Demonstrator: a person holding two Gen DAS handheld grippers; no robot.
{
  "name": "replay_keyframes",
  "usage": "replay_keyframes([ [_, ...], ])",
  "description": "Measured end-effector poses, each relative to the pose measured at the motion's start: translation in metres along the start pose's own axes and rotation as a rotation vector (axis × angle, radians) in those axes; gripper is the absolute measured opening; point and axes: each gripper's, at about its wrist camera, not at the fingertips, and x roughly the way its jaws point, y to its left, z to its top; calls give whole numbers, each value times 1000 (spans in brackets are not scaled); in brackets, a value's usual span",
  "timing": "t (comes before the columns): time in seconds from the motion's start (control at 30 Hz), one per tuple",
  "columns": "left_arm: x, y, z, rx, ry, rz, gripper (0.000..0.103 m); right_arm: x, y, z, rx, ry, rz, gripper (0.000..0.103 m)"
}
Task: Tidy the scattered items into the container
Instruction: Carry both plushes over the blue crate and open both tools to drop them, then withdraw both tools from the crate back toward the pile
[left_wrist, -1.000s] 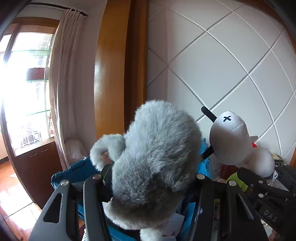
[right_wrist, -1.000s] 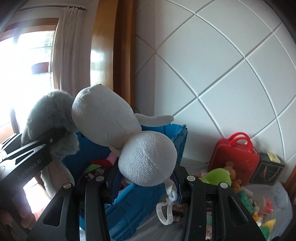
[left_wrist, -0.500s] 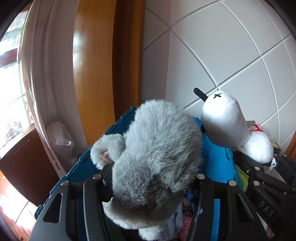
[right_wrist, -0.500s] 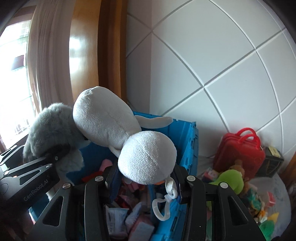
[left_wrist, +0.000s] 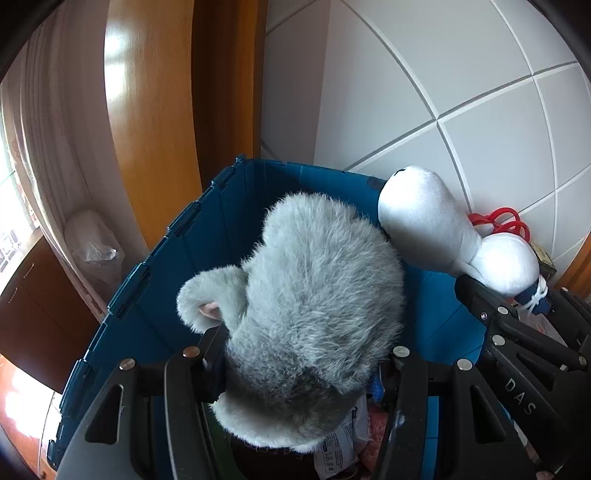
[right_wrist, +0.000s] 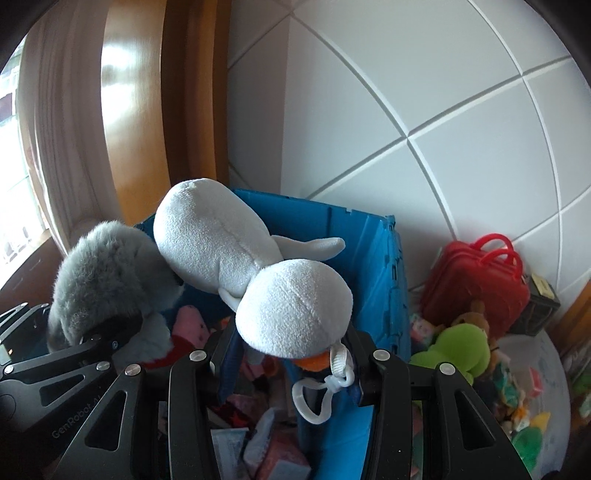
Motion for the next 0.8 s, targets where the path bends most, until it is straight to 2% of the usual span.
replay_keyframes([
  [0.07,6,7,2,5,13,1,60,4,1,1,4,15,-3,44],
  [0.17,10,13,2,4,23,2,70,5,4,5,3,20,-8,44],
  [0.27,8,8,2,6,20,5,74,3,8,8,-2,14,-12,46],
  [0.33,-3,-4,2,19,-1,18,81,2,9,8,-4,10,-17,48],
  [0.6,-19,-8,-4,17,-14,-2,82,-9,8,1,5,13,-20,58],
  [0.67,-24,-7,-7,16,-20,-6,82,-17,7,-1,7,9,-23,63],
  [0.8,-44,-6,-16,9,-50,-13,85,-37,-1,-5,20,-17,-31,80],
])
